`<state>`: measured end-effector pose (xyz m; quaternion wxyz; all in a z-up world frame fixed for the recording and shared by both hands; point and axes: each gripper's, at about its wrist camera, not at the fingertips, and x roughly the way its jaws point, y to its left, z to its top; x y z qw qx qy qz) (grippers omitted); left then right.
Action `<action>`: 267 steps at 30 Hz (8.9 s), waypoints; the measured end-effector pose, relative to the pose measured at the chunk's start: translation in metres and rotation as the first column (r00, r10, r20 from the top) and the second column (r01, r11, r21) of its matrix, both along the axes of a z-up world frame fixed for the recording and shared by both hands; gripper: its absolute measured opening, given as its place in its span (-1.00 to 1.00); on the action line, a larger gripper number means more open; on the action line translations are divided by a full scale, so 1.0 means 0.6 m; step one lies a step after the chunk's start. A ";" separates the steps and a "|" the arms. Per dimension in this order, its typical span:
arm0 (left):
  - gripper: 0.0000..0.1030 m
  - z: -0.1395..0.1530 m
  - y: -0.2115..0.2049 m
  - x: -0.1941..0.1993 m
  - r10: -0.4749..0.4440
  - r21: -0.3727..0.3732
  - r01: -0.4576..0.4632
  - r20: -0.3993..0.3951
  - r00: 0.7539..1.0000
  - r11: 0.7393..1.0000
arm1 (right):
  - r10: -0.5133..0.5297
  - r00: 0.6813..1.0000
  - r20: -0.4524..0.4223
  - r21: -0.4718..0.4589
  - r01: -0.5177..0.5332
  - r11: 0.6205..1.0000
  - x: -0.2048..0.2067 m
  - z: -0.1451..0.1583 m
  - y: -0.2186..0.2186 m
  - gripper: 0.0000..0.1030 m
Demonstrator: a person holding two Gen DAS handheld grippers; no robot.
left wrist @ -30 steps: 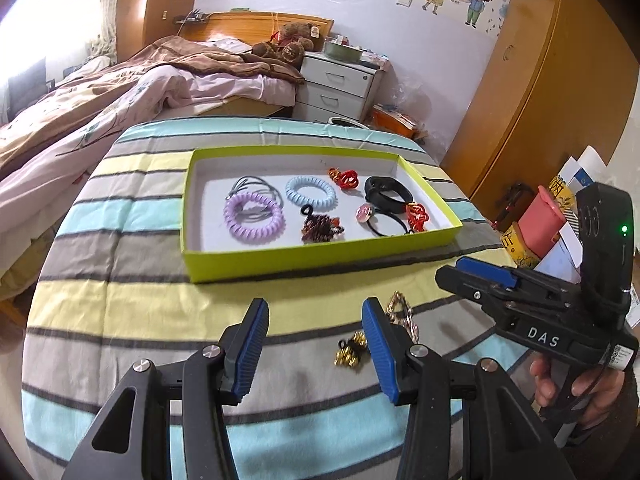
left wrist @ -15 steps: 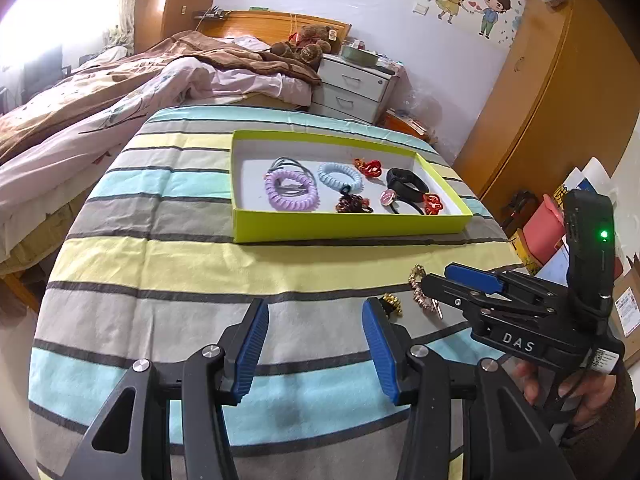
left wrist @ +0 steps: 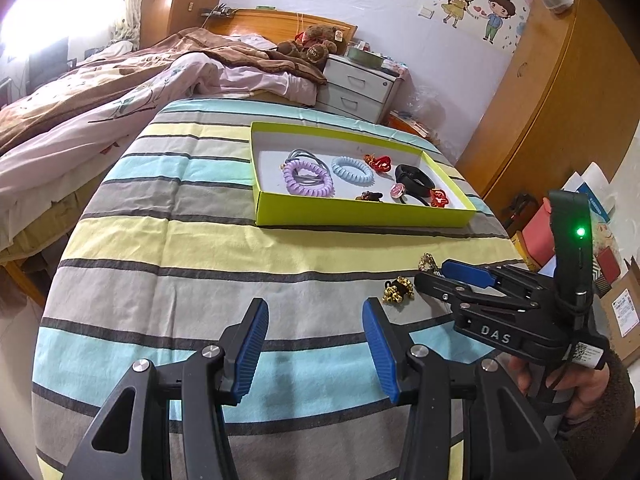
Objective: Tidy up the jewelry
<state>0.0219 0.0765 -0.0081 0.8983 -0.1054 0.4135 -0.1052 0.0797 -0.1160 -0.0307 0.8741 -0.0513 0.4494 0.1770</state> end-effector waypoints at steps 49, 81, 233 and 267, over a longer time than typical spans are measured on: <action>-0.05 -0.041 -0.151 0.071 -0.144 0.167 0.153 -0.060 0.988 0.974 | -0.137 0.987 0.079 0.112 0.127 0.985 -0.045 0.035 -0.119 -0.53; -0.66 -0.037 -0.136 0.072 -0.092 0.137 0.097 -0.039 0.995 0.986 | -0.124 0.988 0.091 0.132 0.111 0.985 -0.048 0.041 -0.119 -0.53; -0.17 0.033 -0.114 0.107 0.146 0.231 -0.147 0.018 0.989 0.962 | -0.096 0.986 0.136 0.114 0.081 0.990 0.013 0.083 -0.059 -0.26; -0.17 0.031 -0.114 0.106 0.157 0.230 -0.155 0.010 0.988 0.961 | -0.098 0.986 0.133 0.105 0.084 0.991 0.011 0.083 -0.058 -0.26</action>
